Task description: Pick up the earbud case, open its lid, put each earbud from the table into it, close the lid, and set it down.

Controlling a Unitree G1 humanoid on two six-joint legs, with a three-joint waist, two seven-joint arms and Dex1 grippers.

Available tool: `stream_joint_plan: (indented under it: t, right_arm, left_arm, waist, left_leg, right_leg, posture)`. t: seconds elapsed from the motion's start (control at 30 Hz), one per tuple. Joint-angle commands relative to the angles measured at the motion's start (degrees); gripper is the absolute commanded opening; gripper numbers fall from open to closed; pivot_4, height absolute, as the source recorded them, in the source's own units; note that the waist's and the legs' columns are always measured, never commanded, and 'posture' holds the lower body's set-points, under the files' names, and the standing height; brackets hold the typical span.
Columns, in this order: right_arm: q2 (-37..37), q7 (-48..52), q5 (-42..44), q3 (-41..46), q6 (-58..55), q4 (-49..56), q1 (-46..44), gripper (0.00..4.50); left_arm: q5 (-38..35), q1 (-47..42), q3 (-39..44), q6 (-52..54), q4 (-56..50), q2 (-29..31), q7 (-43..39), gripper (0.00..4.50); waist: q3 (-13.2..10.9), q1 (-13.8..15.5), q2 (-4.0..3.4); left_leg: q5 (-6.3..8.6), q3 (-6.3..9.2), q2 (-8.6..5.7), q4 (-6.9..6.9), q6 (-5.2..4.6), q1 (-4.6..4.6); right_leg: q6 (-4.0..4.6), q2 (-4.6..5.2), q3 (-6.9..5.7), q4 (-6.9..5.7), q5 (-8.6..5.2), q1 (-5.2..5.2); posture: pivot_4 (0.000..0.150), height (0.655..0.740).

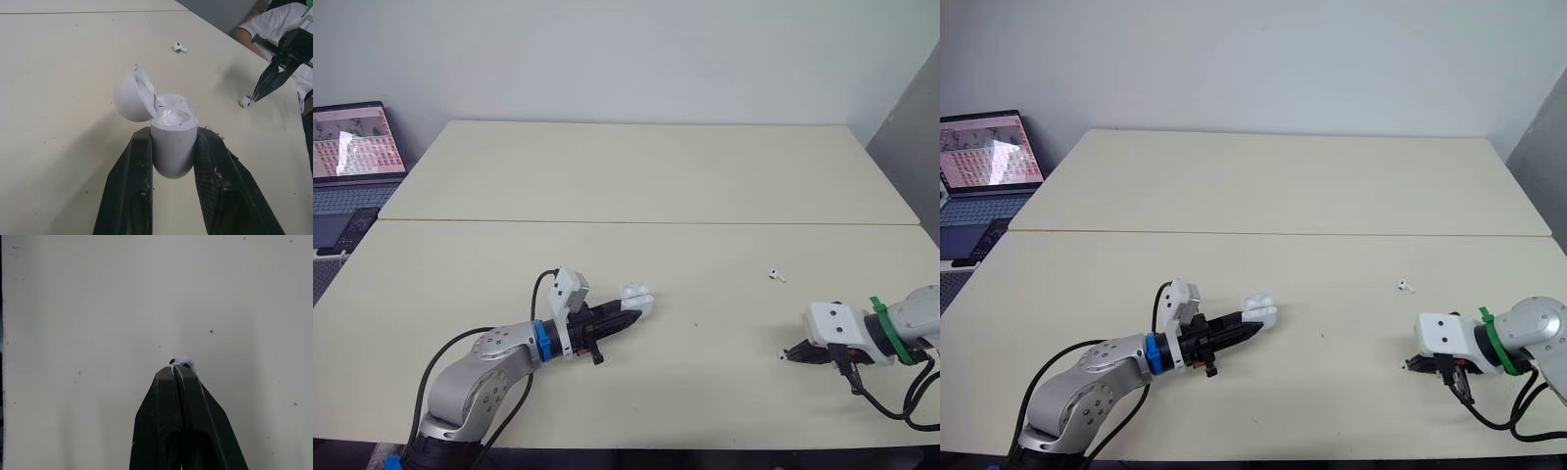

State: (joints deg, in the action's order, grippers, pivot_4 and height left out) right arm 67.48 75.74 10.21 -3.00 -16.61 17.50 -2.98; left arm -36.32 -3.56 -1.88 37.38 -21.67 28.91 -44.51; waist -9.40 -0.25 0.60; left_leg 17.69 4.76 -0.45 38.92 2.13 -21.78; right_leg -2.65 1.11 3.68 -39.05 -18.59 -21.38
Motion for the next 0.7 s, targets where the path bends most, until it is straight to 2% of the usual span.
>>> stream_joint_plan:
  t: [0.03,0.7]
  right_arm:
    - [-0.4,-0.8,-0.2,0.9,1.1,-0.5,-0.9,0.01]
    - [0.9,1.5,3.8,3.2,-0.2,1.0,1.6,0.01]
  left_arm:
    - [-0.7,-0.4,0.5,-0.4,-0.7,0.1,-0.5,0.79]
    - [-0.5,-0.5,0.2,-0.7,-0.4,0.0,-0.8,0.79]
  waist:
    - [0.0,0.0,0.0]
    - [0.0,0.0,0.0]
  left_leg:
    - [0.0,0.01,0.0,0.0,0.0,-0.01]
    - [0.0,0.0,0.0,0.0,0.0,-0.01]
  right_leg:
    - [0.0,0.0,-0.01,0.0,0.0,0.0]
    - [0.0,0.0,0.0,0.0,0.0,0.0]
  posture:
    - [0.15,0.74]
    - [0.15,0.74]
